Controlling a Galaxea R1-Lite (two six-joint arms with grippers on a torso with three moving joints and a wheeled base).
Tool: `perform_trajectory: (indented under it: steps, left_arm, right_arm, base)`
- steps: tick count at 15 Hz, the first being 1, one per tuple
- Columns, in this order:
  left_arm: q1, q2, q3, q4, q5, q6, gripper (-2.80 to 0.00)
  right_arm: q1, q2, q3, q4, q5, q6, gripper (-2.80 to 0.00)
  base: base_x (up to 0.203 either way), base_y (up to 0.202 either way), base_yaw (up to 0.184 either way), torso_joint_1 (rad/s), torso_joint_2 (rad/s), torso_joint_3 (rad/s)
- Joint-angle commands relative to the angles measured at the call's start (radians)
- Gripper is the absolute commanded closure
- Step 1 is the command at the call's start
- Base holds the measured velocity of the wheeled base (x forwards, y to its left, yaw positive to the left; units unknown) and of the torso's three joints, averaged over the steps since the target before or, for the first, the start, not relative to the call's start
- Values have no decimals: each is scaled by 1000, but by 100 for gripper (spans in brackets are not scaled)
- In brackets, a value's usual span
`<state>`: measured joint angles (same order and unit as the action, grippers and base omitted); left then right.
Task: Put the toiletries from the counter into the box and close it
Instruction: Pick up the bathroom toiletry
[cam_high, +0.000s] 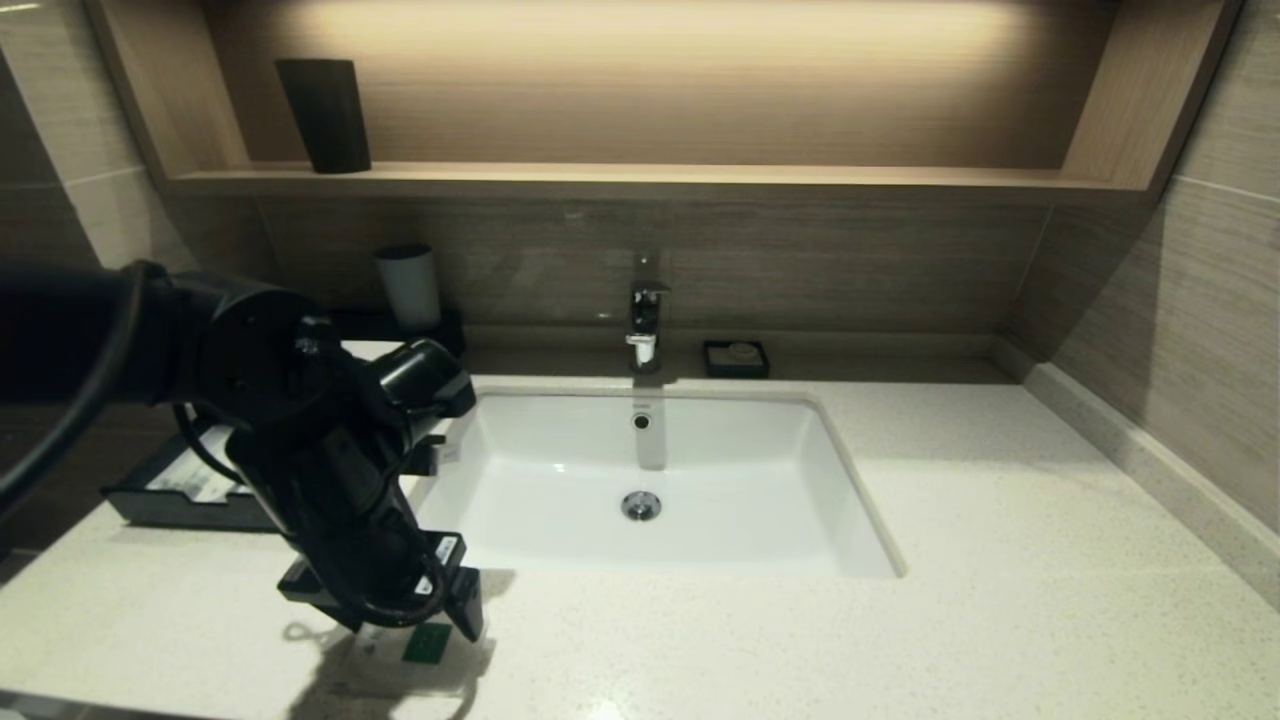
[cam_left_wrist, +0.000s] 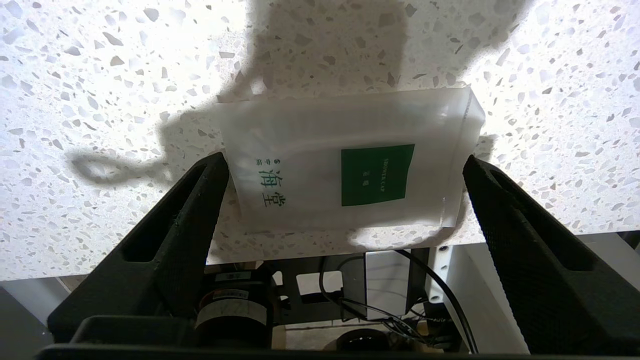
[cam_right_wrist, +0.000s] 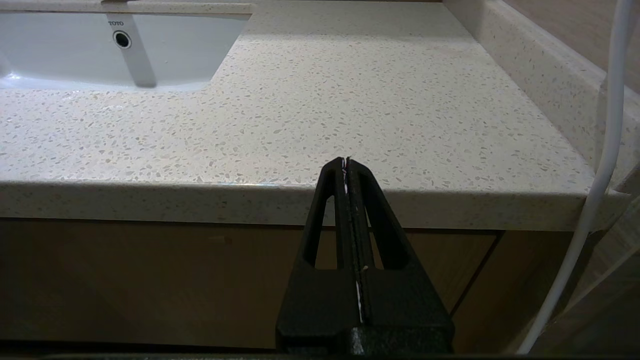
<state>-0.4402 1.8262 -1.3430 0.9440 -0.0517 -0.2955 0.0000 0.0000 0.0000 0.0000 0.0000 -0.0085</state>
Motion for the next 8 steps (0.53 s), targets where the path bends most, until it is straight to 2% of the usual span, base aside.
perform_trajectory:
  steps: [1,8]
  left_arm:
    - [0,1,-4,6,1,-1,-280]
    - [-20,7,-2,6,29,-4,-280]
  right_arm:
    - [0,-1,0,0,0,-1,0]
    - [0,0,0,0,0,-1,0]
  base:
    - [0,0,0,0,0,0]
    - [0,0,0,0,0,0]
